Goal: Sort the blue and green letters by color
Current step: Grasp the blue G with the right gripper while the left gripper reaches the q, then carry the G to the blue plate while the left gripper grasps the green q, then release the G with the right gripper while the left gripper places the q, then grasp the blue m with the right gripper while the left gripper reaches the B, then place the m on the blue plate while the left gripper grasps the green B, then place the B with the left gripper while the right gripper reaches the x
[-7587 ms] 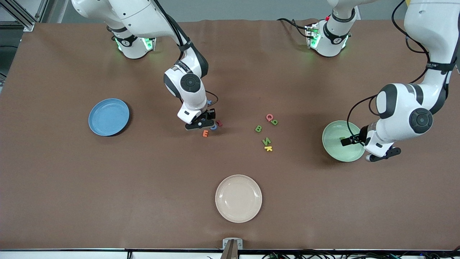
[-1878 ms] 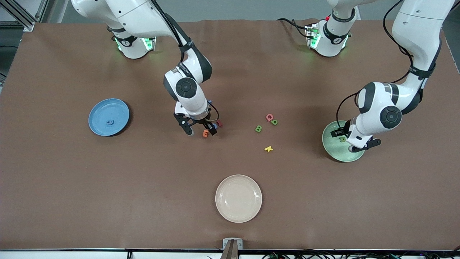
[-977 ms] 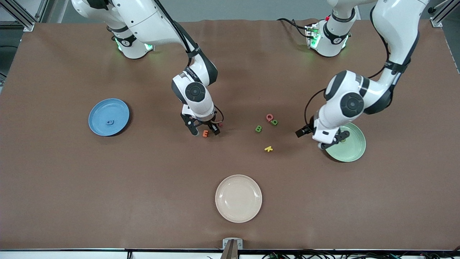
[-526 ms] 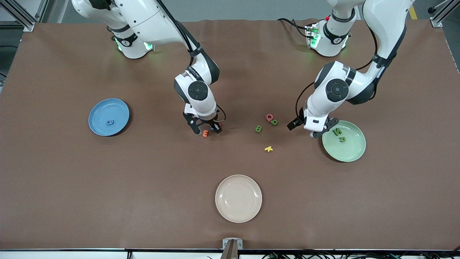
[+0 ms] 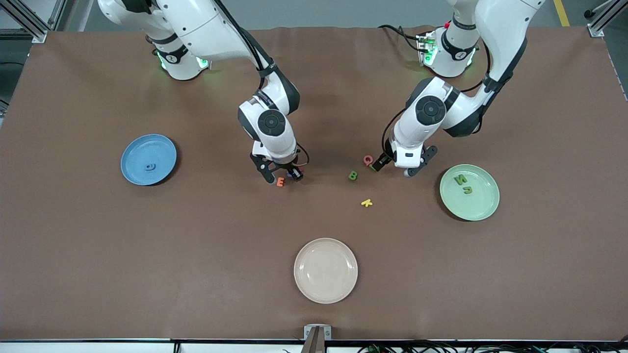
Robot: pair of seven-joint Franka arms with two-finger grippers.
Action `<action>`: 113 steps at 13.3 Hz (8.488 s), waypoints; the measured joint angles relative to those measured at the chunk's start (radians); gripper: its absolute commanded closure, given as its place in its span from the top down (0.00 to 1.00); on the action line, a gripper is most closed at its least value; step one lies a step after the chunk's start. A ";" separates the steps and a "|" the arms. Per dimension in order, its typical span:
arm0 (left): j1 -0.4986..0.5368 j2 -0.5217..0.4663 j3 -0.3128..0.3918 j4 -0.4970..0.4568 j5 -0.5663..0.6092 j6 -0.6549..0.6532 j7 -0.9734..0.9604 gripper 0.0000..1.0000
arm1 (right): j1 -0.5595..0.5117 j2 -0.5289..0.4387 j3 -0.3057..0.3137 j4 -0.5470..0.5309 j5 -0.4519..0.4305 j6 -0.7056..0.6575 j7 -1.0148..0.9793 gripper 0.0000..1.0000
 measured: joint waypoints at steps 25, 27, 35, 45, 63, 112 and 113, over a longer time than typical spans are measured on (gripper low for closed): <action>-0.030 0.211 0.028 0.112 0.097 0.009 -0.025 0.55 | -0.656 -0.490 -0.034 -0.432 -0.083 -0.301 -1.384 0.00; -0.032 0.219 0.028 0.115 0.101 0.009 -0.038 0.44 | -0.768 -0.491 -0.034 -0.509 -0.084 -0.189 -1.545 0.12; -0.043 0.213 0.028 0.133 0.102 0.011 -0.050 0.00 | -0.904 -0.492 -0.018 -0.568 -0.085 -0.140 -1.684 1.00; 0.152 0.086 0.035 0.274 0.195 -0.298 0.247 0.00 | -0.387 -0.616 0.012 -0.516 0.041 -0.259 -1.210 1.00; 0.291 0.188 -0.037 0.328 0.354 -0.306 0.400 1.00 | -0.028 -0.310 0.007 -0.340 0.050 -0.091 0.001 0.89; -0.151 0.352 0.041 0.542 0.373 -0.257 -0.377 0.00 | -0.888 -0.507 -0.035 -0.513 -0.097 -0.195 -1.652 0.15; -0.120 0.347 0.041 0.543 0.373 -0.260 -0.327 0.00 | -0.904 -0.491 -0.035 -0.521 -0.098 -0.166 -1.672 0.23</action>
